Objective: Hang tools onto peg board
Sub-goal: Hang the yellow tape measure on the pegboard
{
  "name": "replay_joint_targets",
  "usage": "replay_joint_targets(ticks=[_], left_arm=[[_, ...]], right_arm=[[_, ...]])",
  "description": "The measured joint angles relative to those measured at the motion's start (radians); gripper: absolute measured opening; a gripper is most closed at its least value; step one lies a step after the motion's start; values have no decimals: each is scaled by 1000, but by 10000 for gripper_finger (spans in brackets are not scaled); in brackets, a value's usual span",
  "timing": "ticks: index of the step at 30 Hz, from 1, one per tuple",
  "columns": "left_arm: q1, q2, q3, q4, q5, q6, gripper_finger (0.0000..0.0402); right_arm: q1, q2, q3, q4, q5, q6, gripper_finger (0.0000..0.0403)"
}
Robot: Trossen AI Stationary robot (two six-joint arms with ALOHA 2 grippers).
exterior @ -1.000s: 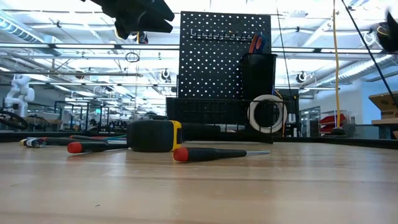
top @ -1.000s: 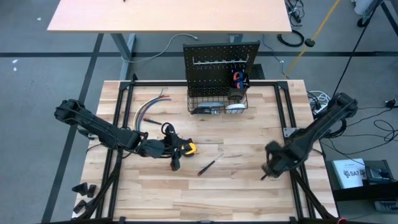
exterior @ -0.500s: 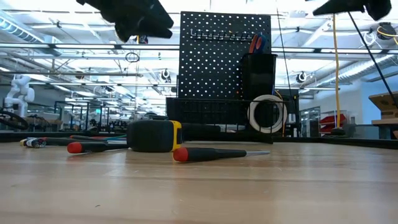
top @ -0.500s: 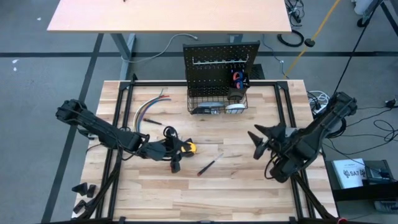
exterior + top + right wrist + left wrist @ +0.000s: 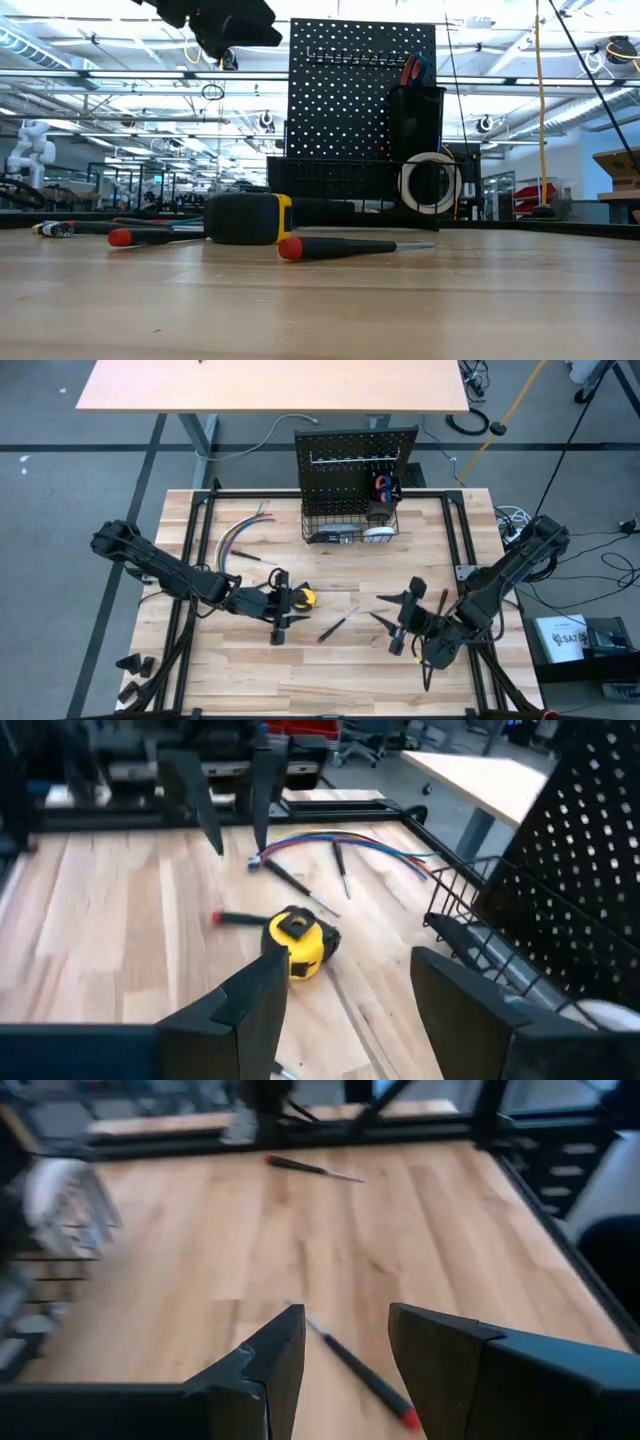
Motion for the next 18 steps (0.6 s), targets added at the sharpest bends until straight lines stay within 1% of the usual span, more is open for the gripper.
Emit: replay_joint_targets(ticks=[6, 8, 10, 14, 18], left_arm=[[0, 27, 0, -38, 174, -3, 154], [-1, 27, 0, -64, 190, -21, 154], [1, 27, 0, -92, 178, -83, 154], [11, 27, 0, -180, 88, -191, 154], [25, 27, 0, -292, -10, -298, 154]], right_arm=[[-9, 77, 0, 26, -23, -106, 203], [-18, 102, 0, 63, -26, -132, 203], [-33, 126, 0, 117, -67, -165, 203], [-81, 162, 0, 214, -207, -244, 203], [-129, 187, 0, 257, -256, -256, 203]])
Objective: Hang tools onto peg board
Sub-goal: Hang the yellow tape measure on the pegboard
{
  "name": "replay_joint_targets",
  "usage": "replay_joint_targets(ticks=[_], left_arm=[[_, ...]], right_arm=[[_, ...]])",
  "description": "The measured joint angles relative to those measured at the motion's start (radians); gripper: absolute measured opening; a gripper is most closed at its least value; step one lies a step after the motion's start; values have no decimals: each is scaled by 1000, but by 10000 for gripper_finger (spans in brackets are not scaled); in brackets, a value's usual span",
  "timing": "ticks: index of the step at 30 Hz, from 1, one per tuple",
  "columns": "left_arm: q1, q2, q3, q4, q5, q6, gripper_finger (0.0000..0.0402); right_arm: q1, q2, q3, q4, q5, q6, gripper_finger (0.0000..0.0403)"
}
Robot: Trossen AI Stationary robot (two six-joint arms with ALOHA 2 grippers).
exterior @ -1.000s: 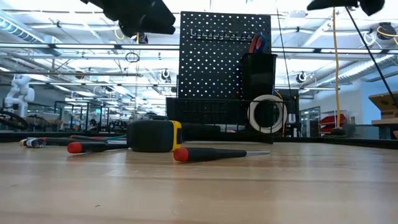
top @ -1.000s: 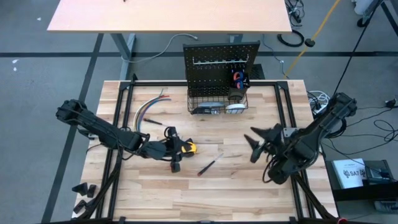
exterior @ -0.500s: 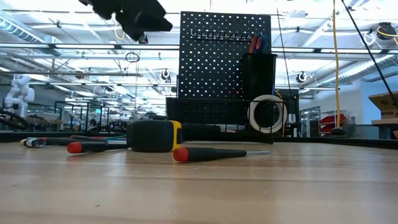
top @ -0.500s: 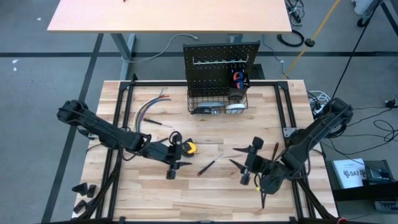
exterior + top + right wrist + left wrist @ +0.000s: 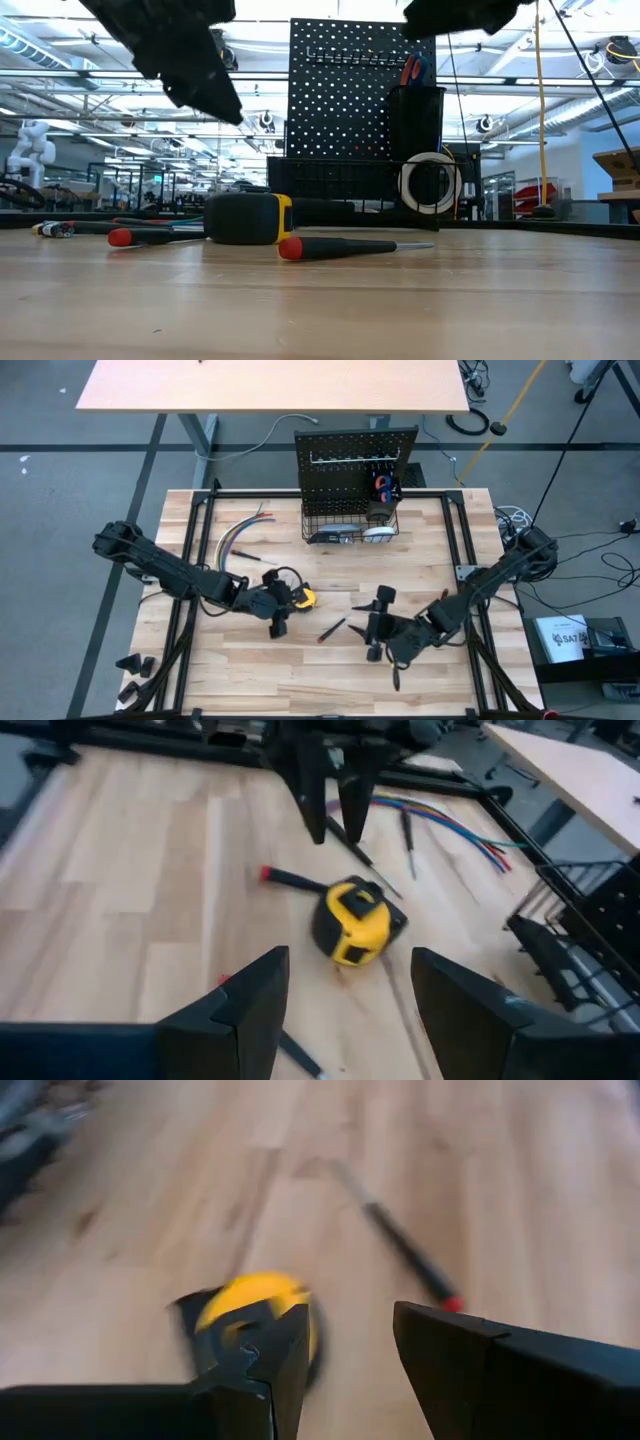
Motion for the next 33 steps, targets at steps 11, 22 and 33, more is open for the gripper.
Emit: replay_joint_targets(ticks=[11, 22, 33], left_arm=[[-18, 0, 0, -104, -27, 10, 153], [-20, 17, -1, -235, -75, -122, 152], [-11, 146, -1, -281, -94, -70, 152]], right_arm=[[-74, 20, -2, -8, -2, 14, 203], [-146, 230, -32, 100, -8, -16, 203], [-342, 439, -32, 457, -185, -336, 191]])
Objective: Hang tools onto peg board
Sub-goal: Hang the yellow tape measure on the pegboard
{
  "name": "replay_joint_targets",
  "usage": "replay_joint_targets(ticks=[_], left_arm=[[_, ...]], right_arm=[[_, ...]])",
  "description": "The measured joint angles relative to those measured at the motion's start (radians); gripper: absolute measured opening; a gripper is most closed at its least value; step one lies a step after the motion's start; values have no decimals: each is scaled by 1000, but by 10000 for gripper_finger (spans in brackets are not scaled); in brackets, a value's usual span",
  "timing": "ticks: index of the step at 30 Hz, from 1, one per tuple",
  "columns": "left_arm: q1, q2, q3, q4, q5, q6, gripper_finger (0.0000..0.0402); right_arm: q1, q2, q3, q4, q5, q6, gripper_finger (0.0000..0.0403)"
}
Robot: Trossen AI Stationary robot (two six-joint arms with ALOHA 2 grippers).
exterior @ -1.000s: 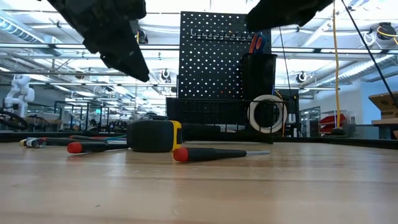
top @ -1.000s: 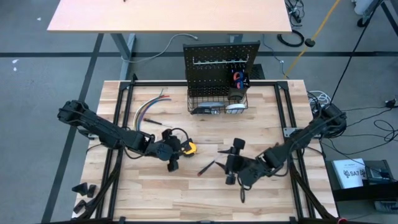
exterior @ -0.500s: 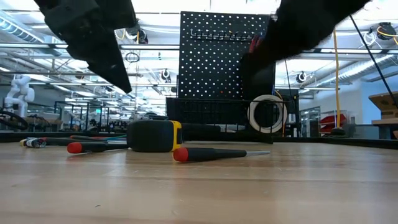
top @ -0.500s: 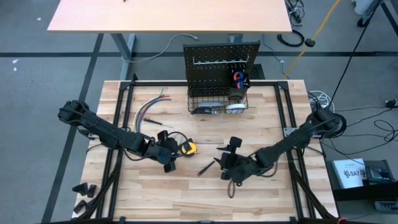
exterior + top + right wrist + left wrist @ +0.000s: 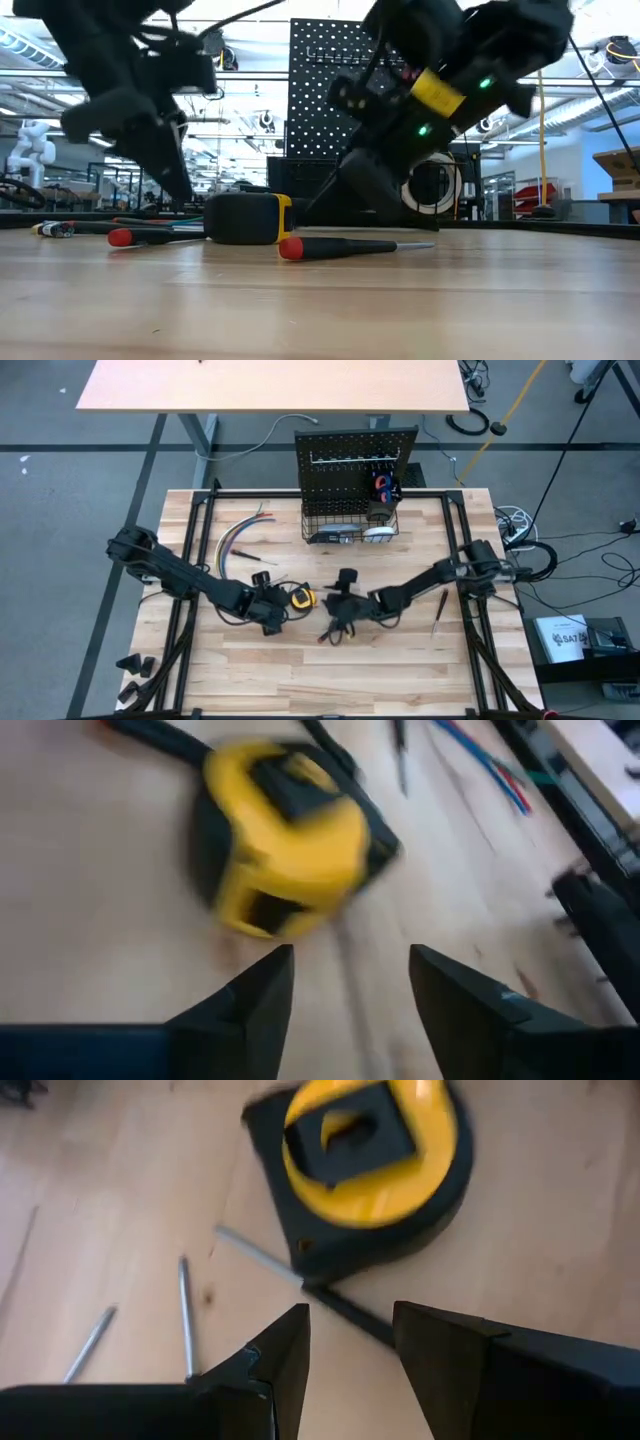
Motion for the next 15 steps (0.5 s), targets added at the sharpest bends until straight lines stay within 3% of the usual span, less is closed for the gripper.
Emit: replay_joint_targets(ticks=[8, 15], left_arm=[[24, 58, 0, -19, -65, -29, 152], [38, 107, 0, 108, -69, 16, 152]], right_arm=[[-129, 2, 0, -18, -184, 93, 126], [-111, 2, 0, -25, -308, 145, 56]])
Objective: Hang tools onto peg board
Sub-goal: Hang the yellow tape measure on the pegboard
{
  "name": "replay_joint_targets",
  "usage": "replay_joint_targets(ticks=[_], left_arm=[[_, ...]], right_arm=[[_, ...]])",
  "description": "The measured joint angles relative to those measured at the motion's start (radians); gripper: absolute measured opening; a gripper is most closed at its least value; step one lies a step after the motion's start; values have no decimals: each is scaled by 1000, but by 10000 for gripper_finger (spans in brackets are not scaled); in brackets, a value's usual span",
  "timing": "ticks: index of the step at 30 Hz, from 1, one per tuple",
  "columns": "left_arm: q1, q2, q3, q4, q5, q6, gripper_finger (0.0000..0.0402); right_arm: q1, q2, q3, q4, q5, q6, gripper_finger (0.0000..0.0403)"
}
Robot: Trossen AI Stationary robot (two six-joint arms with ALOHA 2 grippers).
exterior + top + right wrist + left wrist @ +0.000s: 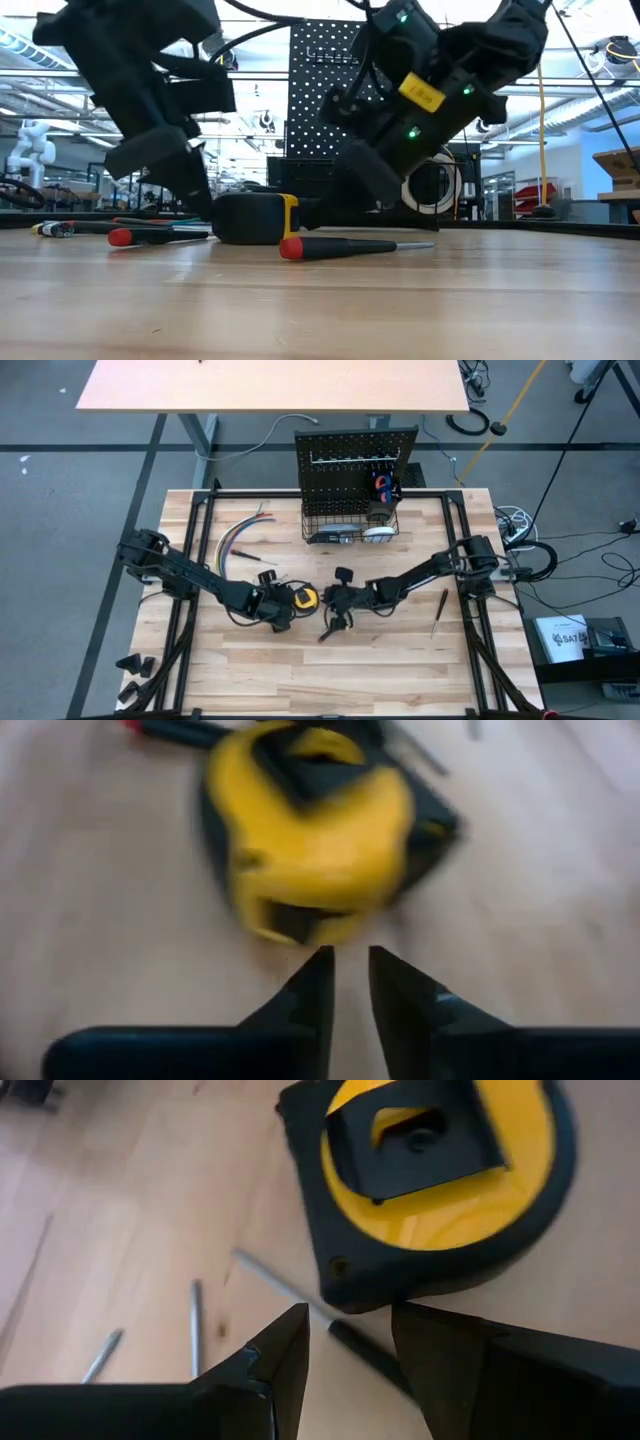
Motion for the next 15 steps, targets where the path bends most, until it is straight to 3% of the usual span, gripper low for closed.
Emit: replay_joint_targets(ticks=[9, 15], left_arm=[[0, 5, -1, 109, 6, 91, 152], [0, 4, 0, 125, -90, 90, 152]], right_arm=[[76, -38, -2, -14, -10, -15, 3], [124, -126, 0, -54, 5, -106, 1]])
